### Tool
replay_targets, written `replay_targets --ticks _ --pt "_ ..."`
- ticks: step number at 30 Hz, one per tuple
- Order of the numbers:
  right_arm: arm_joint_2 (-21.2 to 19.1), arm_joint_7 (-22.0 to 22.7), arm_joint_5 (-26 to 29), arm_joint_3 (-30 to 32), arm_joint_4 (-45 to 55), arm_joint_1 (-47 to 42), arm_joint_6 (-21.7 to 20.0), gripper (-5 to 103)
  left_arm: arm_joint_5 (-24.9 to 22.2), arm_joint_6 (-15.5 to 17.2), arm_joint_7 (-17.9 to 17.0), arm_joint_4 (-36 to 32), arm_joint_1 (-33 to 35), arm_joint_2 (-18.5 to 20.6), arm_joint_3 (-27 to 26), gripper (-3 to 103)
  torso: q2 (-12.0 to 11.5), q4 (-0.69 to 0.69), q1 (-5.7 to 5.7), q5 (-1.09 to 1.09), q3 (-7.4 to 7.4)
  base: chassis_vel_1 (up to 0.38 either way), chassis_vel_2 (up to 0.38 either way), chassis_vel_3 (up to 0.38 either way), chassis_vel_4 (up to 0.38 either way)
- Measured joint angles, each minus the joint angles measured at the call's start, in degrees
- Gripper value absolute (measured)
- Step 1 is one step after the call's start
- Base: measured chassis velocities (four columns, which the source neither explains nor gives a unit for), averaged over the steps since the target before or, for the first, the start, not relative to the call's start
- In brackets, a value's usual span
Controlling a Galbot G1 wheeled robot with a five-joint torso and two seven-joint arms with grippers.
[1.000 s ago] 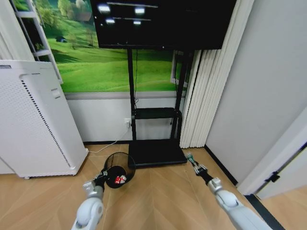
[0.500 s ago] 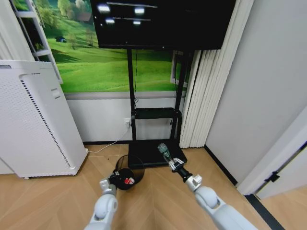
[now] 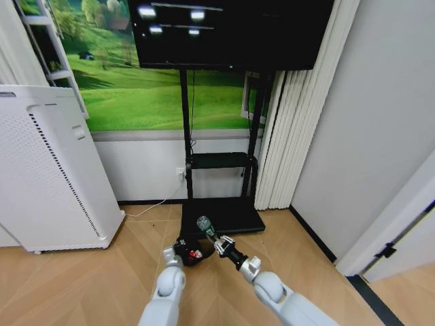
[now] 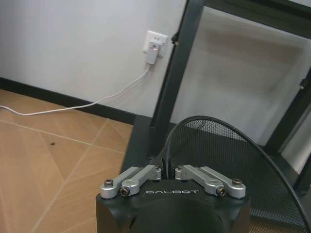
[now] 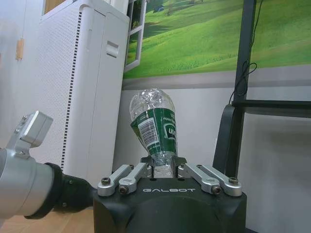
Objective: Pick up the trash bin and place the garbage on the floor into it.
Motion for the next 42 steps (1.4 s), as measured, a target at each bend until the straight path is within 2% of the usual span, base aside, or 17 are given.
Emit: replay_targets --ticks 5,12,13,14,17,19,22,23,25,26,29,32,34,42 --pt "2.07 0.59 0.98 -1.72 -4.32 5.27 0.0 19 0.0 0.16 -0.68 -0.18 0.92 -0.1 3.02 6 0.0 0.01 0.0 -0.01 0.0 0.0 0.0 0.0 0.0" --pt "3.41 2.06 1.4 -2.35 -6.57 8.47 -0.13 17 0.56 0.29 -0.74 -1.81 3.42 -0.11 3.07 6 0.0 0.01 0.0 -0.01 0.0 0.0 0.0 0.0 0.0" --pt "3.41 2.11 1.39 -2.35 -6.76 8.62 -0.14 22 0.56 0.34 -0.77 -2.08 3.7 -0.11 2.84 6 0.0 0.02 0.0 -0.01 0.0 0.0 0.0 0.0 0.0" --pt "3.41 2.11 1.39 -2.35 -6.76 8.62 -0.14 22 0.56 0.34 -0.77 -2.08 3.7 -0.11 2.84 6 0.0 0.02 0.0 -0.01 0.0 0.0 0.0 0.0 0.0" --pt "2.96 2.12 1.28 -2.18 -6.92 8.67 0.01 38 0.57 0.49 -0.84 -2.78 4.12 -0.11 2.13 6 0.0 0.01 0.0 -0.01 0.0 0.0 0.0 0.0 0.0" --pt "2.88 2.12 1.25 -2.11 -6.92 8.62 0.07 38 0.57 0.49 -0.85 -2.83 4.13 -0.11 2.04 6 0.0 0.0 0.0 -0.01 0.0 0.0 0.0 0.0 0.0" --pt "2.46 2.12 1.02 -1.46 -6.52 7.75 0.4 54 0.57 0.52 -0.94 -2.94 4.01 -0.11 1.78 6 0.0 0.0 0.0 -0.01 0.0 0.0 0.0 0.0 0.0" --pt "2.46 2.12 1.02 -1.46 -6.52 7.75 0.4 54 0.57 0.52 -0.94 -2.94 4.01 -0.11 1.78 6 0.0 0.0 0.0 -0.01 0.0 0.0 0.0 0.0 0.0" --pt "2.03 2.12 1.0 -1.08 -6.0 7.12 0.46 65 0.57 0.52 -1.01 -2.95 3.86 -0.11 1.78 6 0.0 0.0 0.0 -0.01 0.0 0.0 0.0 0.0 0.0" --pt "2.03 2.12 1.0 -1.08 -6.0 7.12 0.46 65 0.57 0.52 -1.01 -2.95 3.86 -0.11 1.78 6 0.0 0.0 0.0 -0.01 0.0 0.0 0.0 0.0 0.0" --pt "1.1 2.11 0.99 -0.18 -5.27 6.21 0.61 83 0.57 0.54 -1.05 -3.01 3.82 -0.12 1.61 6 0.0 0.0 0.0 -0.01 0.0 0.0 0.0 0.0 0.0" --pt "0.87 2.1 1.01 0.11 -5.06 5.88 0.69 88 0.61 0.54 -1.07 -3.01 3.82 -0.25 1.42 6 0.0 0.0 0.0 -0.01 0.0 0.0 0.0 0.0 0.0" --pt "0.28 2.0 1.0 0.76 -4.43 4.85 0.8 97 0.68 0.54 -1.06 -3.01 3.75 -0.29 1.32 6 0.0 0.0 0.0 -0.01 0.0 0.0 0.0 0.0 0.0" --pt "-0.09 1.88 0.96 1.07 -2.94 3.92 0.88 100 0.75 0.45 -1.03 -2.84 3.23 -0.23 1.42 6 0.0 0.0 0.0 -0.01 0.0 0.0 0.0 0.0 0.0"
